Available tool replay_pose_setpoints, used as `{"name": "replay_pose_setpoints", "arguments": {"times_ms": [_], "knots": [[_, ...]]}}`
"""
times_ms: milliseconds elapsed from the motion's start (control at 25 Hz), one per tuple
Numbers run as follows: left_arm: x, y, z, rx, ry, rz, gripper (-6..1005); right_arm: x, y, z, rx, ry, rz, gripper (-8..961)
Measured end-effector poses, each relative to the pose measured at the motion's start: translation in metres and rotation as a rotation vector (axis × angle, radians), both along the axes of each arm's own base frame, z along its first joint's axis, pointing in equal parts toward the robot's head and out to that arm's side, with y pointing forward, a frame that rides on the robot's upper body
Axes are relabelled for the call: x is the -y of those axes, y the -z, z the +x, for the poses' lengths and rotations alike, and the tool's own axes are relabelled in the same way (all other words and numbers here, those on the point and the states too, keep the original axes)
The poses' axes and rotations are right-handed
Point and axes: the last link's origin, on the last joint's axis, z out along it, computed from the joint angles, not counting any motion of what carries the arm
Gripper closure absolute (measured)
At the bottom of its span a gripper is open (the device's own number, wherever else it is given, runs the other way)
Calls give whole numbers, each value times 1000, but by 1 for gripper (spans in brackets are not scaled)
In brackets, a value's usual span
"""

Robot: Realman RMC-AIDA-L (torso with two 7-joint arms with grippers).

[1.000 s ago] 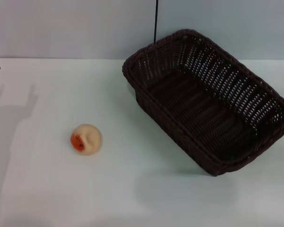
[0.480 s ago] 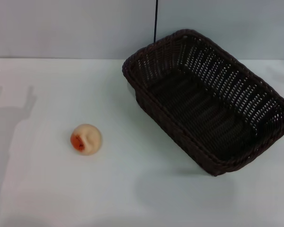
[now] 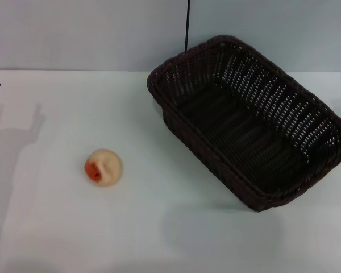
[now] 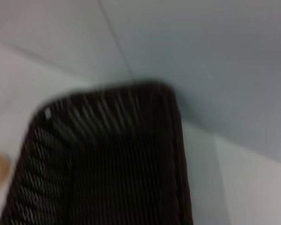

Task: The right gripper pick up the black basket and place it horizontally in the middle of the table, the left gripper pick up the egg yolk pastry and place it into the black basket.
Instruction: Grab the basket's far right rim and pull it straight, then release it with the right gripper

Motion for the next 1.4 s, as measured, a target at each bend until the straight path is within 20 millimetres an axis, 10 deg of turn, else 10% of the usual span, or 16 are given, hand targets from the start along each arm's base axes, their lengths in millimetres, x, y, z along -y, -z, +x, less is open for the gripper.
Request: {"name": "replay_pose_setpoints", "arguments": {"times_ms": [1400], "knots": [[4,4,-3,2,-18,-17,169,-3,78,28,150,66,-154,378]]}}
